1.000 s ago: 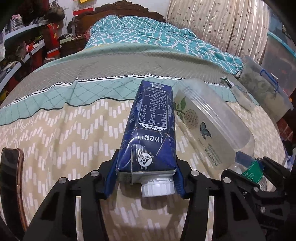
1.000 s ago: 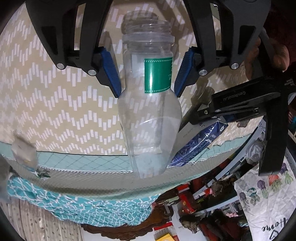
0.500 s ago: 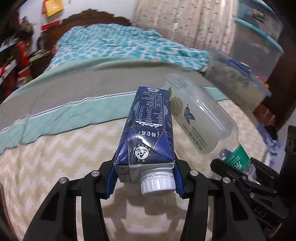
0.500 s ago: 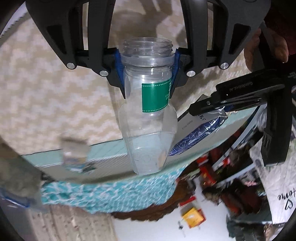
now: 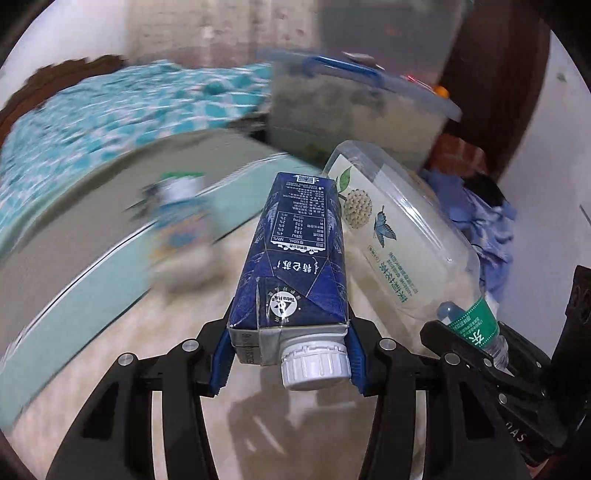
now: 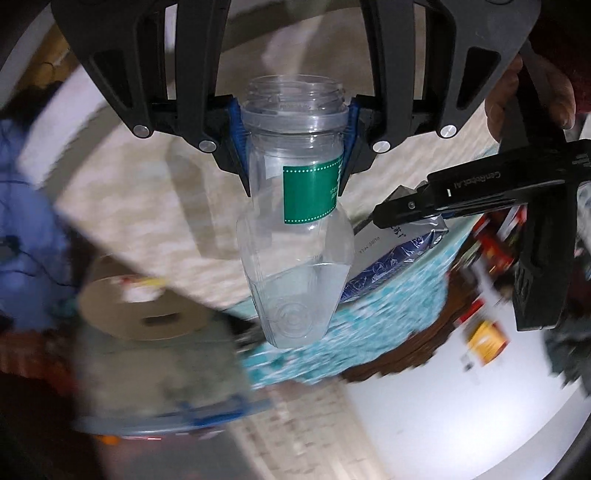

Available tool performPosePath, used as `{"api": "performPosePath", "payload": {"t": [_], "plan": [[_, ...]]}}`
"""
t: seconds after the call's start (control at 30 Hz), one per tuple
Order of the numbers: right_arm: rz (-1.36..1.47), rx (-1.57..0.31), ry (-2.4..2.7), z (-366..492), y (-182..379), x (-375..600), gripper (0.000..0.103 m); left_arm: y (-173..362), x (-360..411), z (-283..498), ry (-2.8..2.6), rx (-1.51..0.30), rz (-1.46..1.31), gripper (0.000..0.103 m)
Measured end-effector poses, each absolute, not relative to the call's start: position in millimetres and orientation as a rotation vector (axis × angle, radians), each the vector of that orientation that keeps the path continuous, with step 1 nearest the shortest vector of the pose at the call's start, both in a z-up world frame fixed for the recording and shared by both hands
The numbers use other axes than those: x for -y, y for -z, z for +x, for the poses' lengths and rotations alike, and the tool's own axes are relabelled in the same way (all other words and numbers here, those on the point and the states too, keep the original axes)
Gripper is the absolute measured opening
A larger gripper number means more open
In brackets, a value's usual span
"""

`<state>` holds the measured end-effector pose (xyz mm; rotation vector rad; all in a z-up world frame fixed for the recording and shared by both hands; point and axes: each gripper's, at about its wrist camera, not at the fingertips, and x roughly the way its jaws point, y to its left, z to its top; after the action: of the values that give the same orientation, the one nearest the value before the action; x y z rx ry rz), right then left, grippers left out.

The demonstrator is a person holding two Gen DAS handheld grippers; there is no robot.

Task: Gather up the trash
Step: 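Carry carton and bottle over the wastebasket and open both tools, then move both open tools back toward the bed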

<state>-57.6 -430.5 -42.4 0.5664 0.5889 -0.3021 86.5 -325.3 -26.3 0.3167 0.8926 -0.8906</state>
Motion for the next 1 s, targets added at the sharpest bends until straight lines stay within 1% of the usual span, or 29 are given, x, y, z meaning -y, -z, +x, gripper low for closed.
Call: {"api": "performPosePath", "payload": {"t": [0.23,0.33,0.37,0.4,0.43,0.5,0.53,0.57,0.77,0.9,1.0], "plan": [[0.745,-0.625,0.417,-50,58,548,0.043,44,464,115,0.998,-1.016,0.377,0.047],[0.815,-0.659,0.435,-37,66,591,0.046,55,518,136,0.995,-1.069,0.394,0.049],[0.823,-0.666,0.434,-31,68,601,0.050,58,531,141,1.000,-1.079,0.398,0.064],[0.820,-0.660,0.441,-26,68,611,0.052,61,548,148,0.994,-1.084,0.416,0.084],[0.811,-0.649,0.456,-22,67,617,0.053,62,561,153,0.956,-1.063,0.437,0.084],[0.801,-0.619,0.478,-20,62,625,0.060,59,576,161,0.918,-1.026,0.439,0.082],[0.802,-0.597,0.481,-23,59,626,0.064,57,577,163,0.919,-1.025,0.422,0.082],[0.795,-0.575,0.486,-27,58,626,0.065,54,575,164,0.928,-1.027,0.397,0.083],[0.773,-0.547,0.488,-49,65,606,0.066,27,540,164,0.964,-0.978,0.288,0.083],[0.765,-0.521,0.471,-65,62,580,0.066,14,491,150,0.995,-0.983,0.207,0.083],[0.776,-0.509,0.410,-68,60,547,0.066,14,445,126,1.002,-0.986,0.205,0.083]]}}
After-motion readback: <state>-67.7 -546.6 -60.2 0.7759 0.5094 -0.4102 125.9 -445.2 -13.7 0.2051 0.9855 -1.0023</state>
